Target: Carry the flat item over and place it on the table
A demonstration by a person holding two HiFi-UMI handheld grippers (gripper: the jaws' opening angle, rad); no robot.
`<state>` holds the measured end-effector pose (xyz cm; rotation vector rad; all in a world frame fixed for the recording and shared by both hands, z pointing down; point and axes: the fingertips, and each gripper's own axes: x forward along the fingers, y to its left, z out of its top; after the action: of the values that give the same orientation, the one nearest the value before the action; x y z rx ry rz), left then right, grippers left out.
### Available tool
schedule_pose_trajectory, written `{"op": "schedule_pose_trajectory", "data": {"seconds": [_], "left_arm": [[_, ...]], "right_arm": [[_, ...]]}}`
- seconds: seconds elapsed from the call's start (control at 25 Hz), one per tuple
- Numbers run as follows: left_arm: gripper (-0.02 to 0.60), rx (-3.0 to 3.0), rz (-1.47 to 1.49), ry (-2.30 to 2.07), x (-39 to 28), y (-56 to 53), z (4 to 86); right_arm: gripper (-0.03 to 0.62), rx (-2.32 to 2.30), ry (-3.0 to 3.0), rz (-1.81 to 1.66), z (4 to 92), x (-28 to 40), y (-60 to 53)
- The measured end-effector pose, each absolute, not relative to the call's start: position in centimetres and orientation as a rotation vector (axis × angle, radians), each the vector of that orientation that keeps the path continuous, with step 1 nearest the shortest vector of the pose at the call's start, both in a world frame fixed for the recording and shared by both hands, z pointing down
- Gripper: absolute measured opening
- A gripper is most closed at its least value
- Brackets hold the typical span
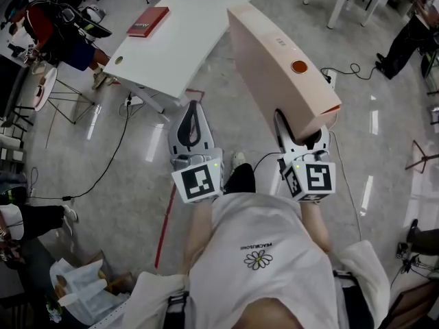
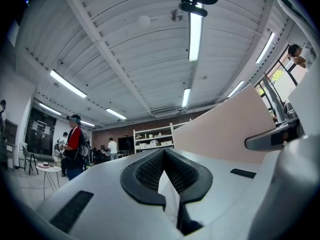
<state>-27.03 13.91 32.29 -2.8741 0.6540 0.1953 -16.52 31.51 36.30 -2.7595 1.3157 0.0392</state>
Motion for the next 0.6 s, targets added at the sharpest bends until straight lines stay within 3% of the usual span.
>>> {"op": "schedule_pose_trajectory", "data": {"seconds": [0.6], "left_arm": [[0.015,-2.852,0.233,0.565,-12.8,5.7,32.6]], "right_arm": [[0.278,-2.824,1.196,0.125,36.1,-3.7,25.9]]}}
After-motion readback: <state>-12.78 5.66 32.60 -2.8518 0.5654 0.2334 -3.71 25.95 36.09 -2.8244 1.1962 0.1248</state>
